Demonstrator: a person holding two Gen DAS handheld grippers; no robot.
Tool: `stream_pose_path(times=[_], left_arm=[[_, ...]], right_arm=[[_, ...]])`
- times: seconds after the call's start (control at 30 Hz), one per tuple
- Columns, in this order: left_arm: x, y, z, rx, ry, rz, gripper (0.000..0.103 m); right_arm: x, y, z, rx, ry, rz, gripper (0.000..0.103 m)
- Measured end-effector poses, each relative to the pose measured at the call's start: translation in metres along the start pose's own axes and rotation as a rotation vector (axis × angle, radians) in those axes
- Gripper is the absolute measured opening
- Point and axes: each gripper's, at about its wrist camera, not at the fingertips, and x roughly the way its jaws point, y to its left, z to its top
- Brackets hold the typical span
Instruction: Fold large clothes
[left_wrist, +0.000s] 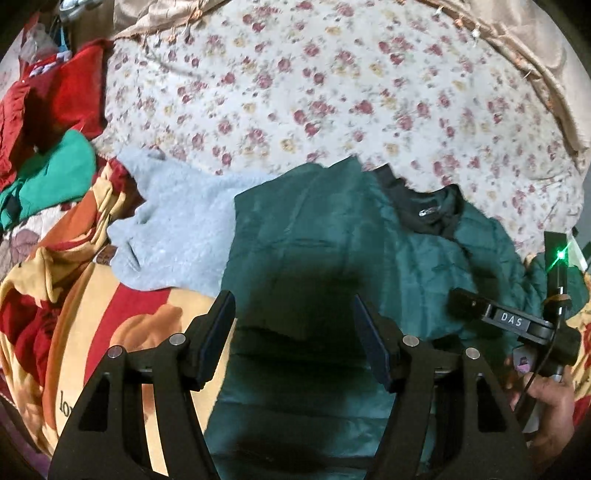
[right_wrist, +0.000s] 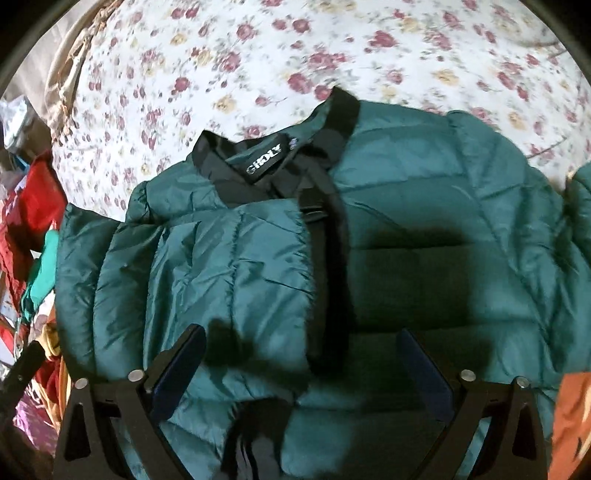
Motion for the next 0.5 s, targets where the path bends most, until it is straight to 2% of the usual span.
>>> stream_pose_path(times=[0.07, 0.13, 0.2, 0.23, 0.3, 0.37, 0.5], left_arm=[[0.006, 0.002, 0.000, 0.000, 0.007, 0.009, 0.066], [0.014, 0.003, 0.000, -0.004, 0.017, 0.014, 0.066], [0.019, 0.002, 0.000, -0.011, 0.024, 0.014, 0.066], [0.022, 0.002, 0.000, -0.018, 0.028, 0.013, 0.066], [0.024, 0.002, 0.000, -0.027, 0.036, 0.008, 0.066], [0.024, 0.002, 0.000, -0.031, 0.037, 0.003, 0.066], [0.022, 0.004, 0.003, -0.033, 0.026, 0.012, 0.066]], right_arm=[[0.008, 0.003, 0.000, -0.003, 0.010, 0.012, 0.093], [0.013, 0.005, 0.000, -0.016, 0.007, 0.028, 0.084], [0.017, 0.008, -0.001, -0.044, 0.006, 0.047, 0.063], [0.018, 0.010, -0.001, -0.060, 0.001, 0.037, 0.059], [0.014, 0.014, -0.001, -0.093, -0.017, 0.035, 0.032], [0.005, 0.016, 0.001, -0.133, -0.044, 0.024, 0.022], [-0.035, 0.003, 0.006, -0.183, -0.159, -0.033, 0.019]])
